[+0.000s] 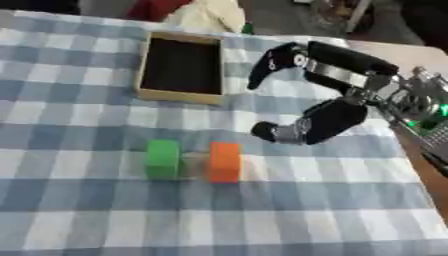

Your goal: Pick up objects on the table and place them in the box.

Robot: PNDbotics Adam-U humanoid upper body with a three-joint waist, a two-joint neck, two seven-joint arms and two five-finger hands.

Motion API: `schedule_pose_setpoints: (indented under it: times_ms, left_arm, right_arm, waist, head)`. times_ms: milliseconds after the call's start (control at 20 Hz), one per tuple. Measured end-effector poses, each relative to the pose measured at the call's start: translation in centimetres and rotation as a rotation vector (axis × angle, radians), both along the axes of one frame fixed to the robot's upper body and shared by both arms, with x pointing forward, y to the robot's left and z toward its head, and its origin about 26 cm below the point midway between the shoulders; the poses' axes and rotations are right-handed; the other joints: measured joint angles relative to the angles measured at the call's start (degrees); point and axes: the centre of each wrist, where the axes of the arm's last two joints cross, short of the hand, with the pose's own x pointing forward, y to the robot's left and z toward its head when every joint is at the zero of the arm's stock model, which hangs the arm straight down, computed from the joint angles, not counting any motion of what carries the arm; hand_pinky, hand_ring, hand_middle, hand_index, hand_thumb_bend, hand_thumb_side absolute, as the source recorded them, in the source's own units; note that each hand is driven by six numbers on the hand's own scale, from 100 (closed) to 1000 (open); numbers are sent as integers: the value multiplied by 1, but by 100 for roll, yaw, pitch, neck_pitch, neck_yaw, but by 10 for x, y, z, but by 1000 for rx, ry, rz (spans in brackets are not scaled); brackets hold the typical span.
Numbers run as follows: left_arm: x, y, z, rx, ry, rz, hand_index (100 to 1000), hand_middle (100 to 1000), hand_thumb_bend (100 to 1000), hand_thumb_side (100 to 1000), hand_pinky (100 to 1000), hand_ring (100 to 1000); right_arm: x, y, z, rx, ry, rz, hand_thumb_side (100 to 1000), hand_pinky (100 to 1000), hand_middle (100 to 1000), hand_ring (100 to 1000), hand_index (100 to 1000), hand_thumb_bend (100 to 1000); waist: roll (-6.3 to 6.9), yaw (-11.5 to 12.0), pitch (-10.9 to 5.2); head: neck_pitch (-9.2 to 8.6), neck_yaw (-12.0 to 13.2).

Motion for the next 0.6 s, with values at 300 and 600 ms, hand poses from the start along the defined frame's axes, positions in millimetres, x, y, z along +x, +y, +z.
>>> schedule_pose_setpoints:
  times_ms: [300, 600]
  left_arm:
    - [0, 0, 0, 0, 0, -2, 834, 695, 455, 1000, 734, 723]
    - [0, 0, 1, -2, -1, -7, 835, 704, 450, 1000, 734, 722]
  right_arm:
    - [-1, 4, -10, -41, 4, 7, 577, 900, 768, 875, 764, 503]
    - [-3, 11, -22, -65, 48, 18, 529, 907, 747, 888, 753, 442]
  waist:
    - [-6, 19, 0]
    - [-40, 25, 4]
  head:
    - [37, 43]
    - [85, 57]
